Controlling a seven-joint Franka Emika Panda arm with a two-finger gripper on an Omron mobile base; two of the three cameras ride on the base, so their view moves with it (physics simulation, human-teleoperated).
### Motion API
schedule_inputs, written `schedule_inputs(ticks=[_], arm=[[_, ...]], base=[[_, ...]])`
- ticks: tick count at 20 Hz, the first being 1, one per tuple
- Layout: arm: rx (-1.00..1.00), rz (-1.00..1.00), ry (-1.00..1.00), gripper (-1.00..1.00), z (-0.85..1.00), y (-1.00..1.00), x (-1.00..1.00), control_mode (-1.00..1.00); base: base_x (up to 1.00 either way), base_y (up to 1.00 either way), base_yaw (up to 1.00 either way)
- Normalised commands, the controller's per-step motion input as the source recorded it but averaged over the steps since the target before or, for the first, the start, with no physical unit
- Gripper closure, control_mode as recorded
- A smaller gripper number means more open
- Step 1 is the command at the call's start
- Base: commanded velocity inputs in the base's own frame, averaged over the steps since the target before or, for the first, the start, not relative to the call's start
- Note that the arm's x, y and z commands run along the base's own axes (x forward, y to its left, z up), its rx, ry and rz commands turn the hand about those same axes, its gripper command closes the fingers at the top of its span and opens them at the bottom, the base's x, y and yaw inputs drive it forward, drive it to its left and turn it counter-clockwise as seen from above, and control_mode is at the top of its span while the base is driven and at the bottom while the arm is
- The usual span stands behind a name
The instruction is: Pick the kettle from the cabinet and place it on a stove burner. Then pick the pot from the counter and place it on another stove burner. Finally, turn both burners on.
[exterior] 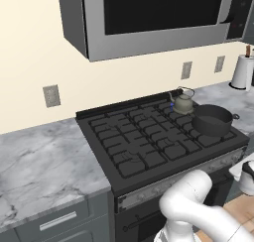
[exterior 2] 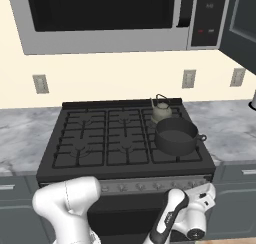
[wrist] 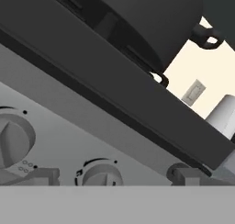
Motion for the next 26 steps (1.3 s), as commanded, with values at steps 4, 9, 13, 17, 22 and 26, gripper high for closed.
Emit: schedule_inputs(ticks=[4, 9, 13, 17, 22, 26], arm=[[0.04, 0.00, 0.01, -1.00, -0.15, -0.07, 0.02, -1.00], [0.01, 0.00, 0.02, -1.00, -0.18, -0.01, 0.04, -1.00], [0.00, 0.00, 0.01, -1.00, -0.15, 0.00, 0.08, -1.00], [0.00, 0.00, 0.02, -1.00, -0.10, 0.00, 0.10, -1.00], [0.01, 0.00, 0.01, -1.00, -0.08, -0.03, 0.07, -1.00], [0.03, 0.00, 0.00, -1.00, -0.05, -0.08, 0.06, -1.00]], base=[[0.00, 0.00, 0.00], [0.00, 0.00, 0.00], [0.00, 0.00, 0.00], [0.00, 0.00, 0.00], [0.00, 0.00, 0.00], [0.00, 0.00, 0.00]])
